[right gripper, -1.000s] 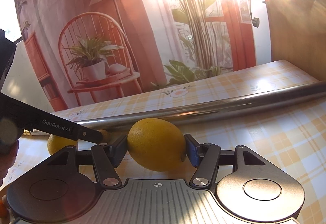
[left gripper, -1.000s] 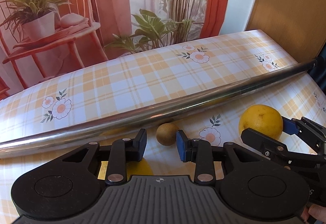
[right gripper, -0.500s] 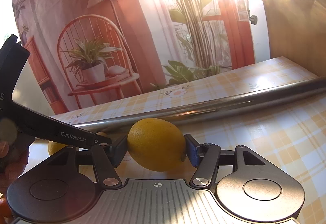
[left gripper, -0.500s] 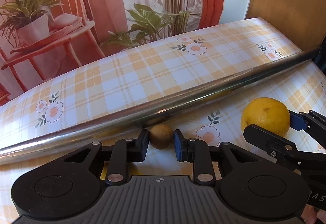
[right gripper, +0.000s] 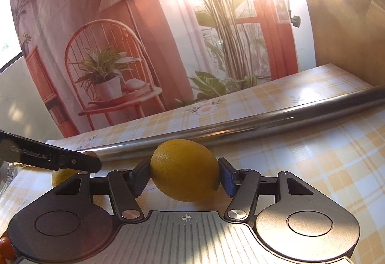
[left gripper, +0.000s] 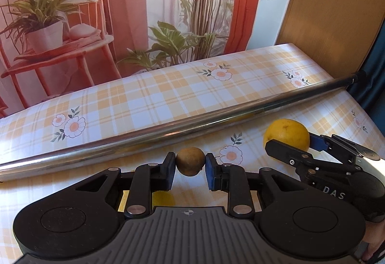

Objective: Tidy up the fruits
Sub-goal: 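Carry the kiwi and the lemon over the white plate with both tools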

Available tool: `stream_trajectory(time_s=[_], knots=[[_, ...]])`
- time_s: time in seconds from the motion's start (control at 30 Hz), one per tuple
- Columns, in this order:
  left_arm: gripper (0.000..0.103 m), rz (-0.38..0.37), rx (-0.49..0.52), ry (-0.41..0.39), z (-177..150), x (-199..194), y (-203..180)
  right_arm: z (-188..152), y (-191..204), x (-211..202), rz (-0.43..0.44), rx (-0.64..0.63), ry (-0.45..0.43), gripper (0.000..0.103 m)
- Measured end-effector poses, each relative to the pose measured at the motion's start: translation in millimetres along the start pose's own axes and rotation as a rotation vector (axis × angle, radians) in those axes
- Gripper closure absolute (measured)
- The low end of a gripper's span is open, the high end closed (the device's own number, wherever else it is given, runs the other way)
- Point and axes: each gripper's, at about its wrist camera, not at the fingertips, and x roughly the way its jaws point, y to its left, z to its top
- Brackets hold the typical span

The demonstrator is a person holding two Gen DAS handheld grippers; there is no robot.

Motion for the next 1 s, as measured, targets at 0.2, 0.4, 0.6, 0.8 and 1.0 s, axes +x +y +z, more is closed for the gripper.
stream_trajectory(time_s=[0.2,0.4,0.6,0.8,1.0], knots=[[0.075,-0.023,-0.01,-0.047,-14.9,-40.4,4.8,-0.8,0.2,-1.5,-0.018,0.011,0.015,0.047],[0.075,-0.037,-0.061,-0.087,-38.2,-85.0,25.4,-11.4,12.2,-17.8,-0.033,-0.026,0.063,0.047],[0.075,-0.056,-0.115,-0.108,-67.5,-117.4,44.1,-23.2,36.5,-42.0,-0.016,-0.035,0.083,0.047],[0.075,-0.076,-0.141,-0.12,-98.6,-135.8,53.6,-22.9,69.1,-64.9,0.029,-0.07,0.081,0.047],[0.075,-0.124,-0.165,-0.1,-130.6,-141.9,55.5,-27.0,103.5,-79.5,0.081,-0.122,0.102,0.047]])
